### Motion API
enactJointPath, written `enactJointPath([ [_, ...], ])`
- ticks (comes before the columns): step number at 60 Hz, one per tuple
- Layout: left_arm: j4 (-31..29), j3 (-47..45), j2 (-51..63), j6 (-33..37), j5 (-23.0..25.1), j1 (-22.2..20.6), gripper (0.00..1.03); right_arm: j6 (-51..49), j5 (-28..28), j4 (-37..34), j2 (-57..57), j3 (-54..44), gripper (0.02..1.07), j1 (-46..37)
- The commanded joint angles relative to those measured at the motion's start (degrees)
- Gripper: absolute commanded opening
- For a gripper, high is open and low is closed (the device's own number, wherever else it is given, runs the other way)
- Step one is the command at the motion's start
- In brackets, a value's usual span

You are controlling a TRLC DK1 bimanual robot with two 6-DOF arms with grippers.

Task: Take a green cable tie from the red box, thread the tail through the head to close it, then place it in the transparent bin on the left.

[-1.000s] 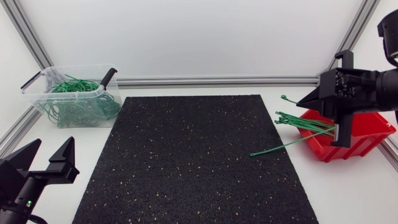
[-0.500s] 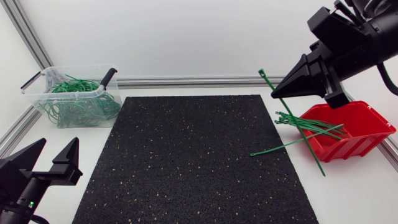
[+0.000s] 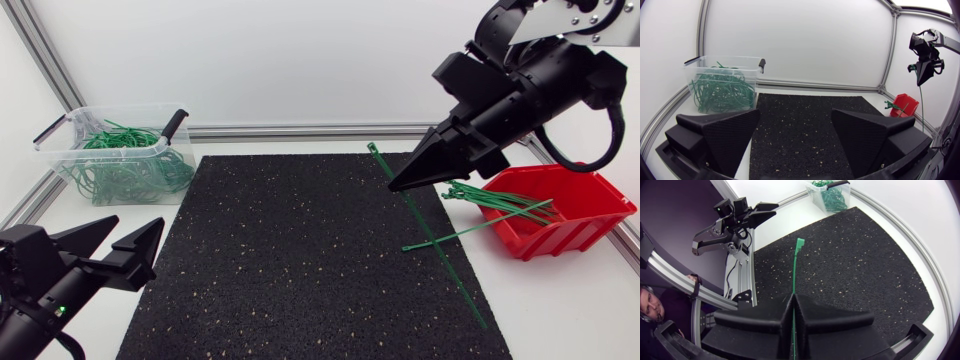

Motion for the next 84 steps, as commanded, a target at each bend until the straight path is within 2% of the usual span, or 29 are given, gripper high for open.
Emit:
enactJointPath([
  [1,1.2,4.2,4.3,-3.1,1.9,-0.8,1.00,1.2,-1.4,-0.7,1.9,-2.3,0.08,1.4],
  [9,1.2,7.7,9.5,-5.7,5.5,-0.8,1.00,2.2,-2.0,0.9,3.2,-3.7,0.08,3.0],
  [23,1.3,13.7,15.9,-10.4,14.2,-1.6,1.00,-1.4,-9.7,-0.5,4.0,-4.3,0.08,4.0],
  [32,3.4,16.7,22.0,-12.6,19.2,-5.0,1.00,-2.8,-12.9,-3.3,5.7,-3.2,0.08,5.4],
  [40,4.0,19.3,24.9,-12.9,22.6,-8.6,1.00,-4.4,-16.8,-2.8,6.6,-3.4,0.08,5.5],
  [44,6.0,20.0,26.8,-13.1,23.8,-10.6,1.00,-4.9,-19.5,-2.6,6.4,-3.6,0.08,5.5],
  [51,10.8,20.8,30.6,-15.0,31.2,-10.8,0.99,-5.5,-21.9,-1.8,5.5,-4.1,0.08,5.5],
  [59,13.8,23.4,34.7,-17.5,37.2,-11.0,0.99,-5.6,-24.4,-0.3,6.0,-4.3,0.08,5.2],
  [65,20.2,24.6,38.4,-20.8,41.7,-11.4,0.99,-5.6,-26.1,0.8,6.8,-4.4,0.08,4.9],
  [69,22.8,25.7,40.9,-21.8,43.3,-12.3,0.99,-5.6,-26.9,1.5,7.0,-4.7,0.08,4.9],
  [84,26.2,30.0,47.7,-24.5,46.9,-15.2,0.99,-4.7,-29.3,2.7,8.4,-3.9,0.08,4.4],
])
